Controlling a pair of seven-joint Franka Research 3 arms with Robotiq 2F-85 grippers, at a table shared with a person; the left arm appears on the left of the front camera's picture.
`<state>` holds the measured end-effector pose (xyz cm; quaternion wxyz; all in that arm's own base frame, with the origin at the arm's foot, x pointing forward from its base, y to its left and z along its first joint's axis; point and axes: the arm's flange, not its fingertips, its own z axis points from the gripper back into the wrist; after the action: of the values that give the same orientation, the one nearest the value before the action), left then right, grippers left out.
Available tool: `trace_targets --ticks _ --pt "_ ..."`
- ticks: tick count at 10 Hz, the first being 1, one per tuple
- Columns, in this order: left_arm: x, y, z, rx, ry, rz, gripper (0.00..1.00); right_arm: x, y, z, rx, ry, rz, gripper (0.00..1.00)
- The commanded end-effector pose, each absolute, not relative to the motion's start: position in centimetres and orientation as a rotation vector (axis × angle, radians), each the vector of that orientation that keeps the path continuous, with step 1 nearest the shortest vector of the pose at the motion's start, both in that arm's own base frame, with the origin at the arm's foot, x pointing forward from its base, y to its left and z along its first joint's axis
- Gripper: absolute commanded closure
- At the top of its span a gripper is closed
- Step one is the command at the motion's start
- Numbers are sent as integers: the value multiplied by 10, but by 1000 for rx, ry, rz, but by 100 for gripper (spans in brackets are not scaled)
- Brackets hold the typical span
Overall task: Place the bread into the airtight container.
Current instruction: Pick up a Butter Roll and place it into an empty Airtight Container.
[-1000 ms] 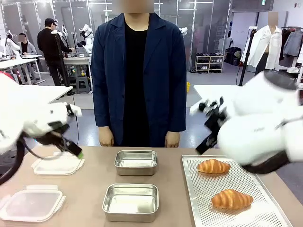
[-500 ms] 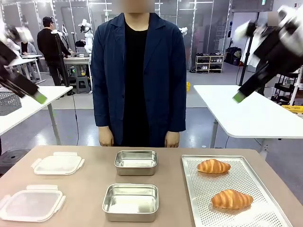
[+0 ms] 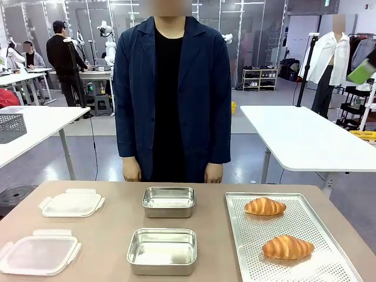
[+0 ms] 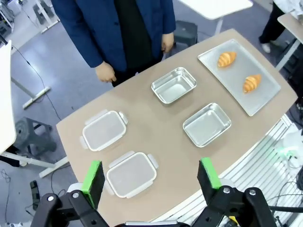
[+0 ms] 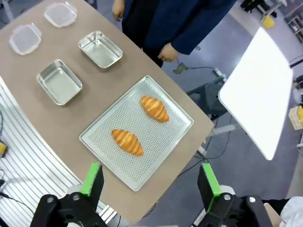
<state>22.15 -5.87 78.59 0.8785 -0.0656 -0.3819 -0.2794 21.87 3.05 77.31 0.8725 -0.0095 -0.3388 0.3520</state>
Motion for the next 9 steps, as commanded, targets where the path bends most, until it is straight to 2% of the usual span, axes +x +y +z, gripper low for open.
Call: trace_targets --ticks 1,3,4,9 --pt "210 -60 786 -135 -792 -579 0 207 23 774 -54 -705 730 0" --pt "213 -58 784 -194 -806 -565 0 208 16 772 -53 -695 703 0" --pt "208 -57 792 -132 -817 -582 0 201 22 779 -35 -717 725 0" --pt "208 -57 792 -132 -817 -582 0 201 22 779 -35 -717 725 0"
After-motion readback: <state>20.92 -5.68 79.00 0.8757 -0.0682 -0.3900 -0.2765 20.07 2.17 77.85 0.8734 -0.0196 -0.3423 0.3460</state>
